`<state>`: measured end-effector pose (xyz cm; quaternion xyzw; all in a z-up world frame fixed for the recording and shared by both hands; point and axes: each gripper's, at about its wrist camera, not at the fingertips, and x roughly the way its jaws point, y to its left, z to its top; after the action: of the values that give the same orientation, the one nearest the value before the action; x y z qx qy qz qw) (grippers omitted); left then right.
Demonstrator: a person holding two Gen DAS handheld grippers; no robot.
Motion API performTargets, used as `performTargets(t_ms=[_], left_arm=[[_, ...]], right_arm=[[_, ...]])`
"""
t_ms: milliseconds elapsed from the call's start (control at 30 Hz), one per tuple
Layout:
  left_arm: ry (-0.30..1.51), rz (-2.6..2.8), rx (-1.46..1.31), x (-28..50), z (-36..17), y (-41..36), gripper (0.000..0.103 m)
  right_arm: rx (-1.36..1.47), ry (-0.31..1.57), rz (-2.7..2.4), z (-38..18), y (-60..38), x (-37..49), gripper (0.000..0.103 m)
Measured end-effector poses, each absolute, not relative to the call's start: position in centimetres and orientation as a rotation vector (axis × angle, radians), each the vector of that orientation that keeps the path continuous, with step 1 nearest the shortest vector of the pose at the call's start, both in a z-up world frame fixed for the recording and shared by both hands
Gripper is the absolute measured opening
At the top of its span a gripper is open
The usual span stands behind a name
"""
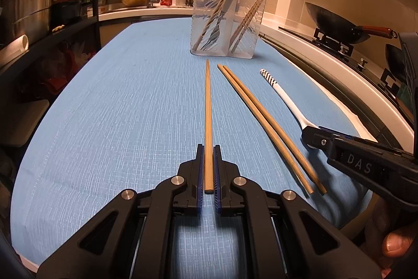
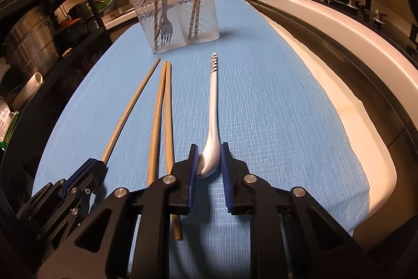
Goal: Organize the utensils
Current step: 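Hold the chopstick in the left tool and the spoon in the right tool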
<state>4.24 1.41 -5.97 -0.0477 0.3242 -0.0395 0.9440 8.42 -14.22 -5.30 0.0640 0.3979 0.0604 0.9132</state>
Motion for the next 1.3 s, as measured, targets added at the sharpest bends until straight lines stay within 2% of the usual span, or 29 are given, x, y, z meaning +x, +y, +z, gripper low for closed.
performTargets(t_ms=[133, 1300], left_arm=[[0.626, -0.069, -0.072, 3.7, -6.2, 1.1, 0.007], [0.596, -0.053, -0.061, 3.4, -6.3, 1.1, 0.007]], right_arm=[[0.099, 0.804, 0.100, -5.2, -14.4, 8.2, 0.010], [0.017, 0.777, 0.047, -5.1, -14.1, 8.2, 0.010]])
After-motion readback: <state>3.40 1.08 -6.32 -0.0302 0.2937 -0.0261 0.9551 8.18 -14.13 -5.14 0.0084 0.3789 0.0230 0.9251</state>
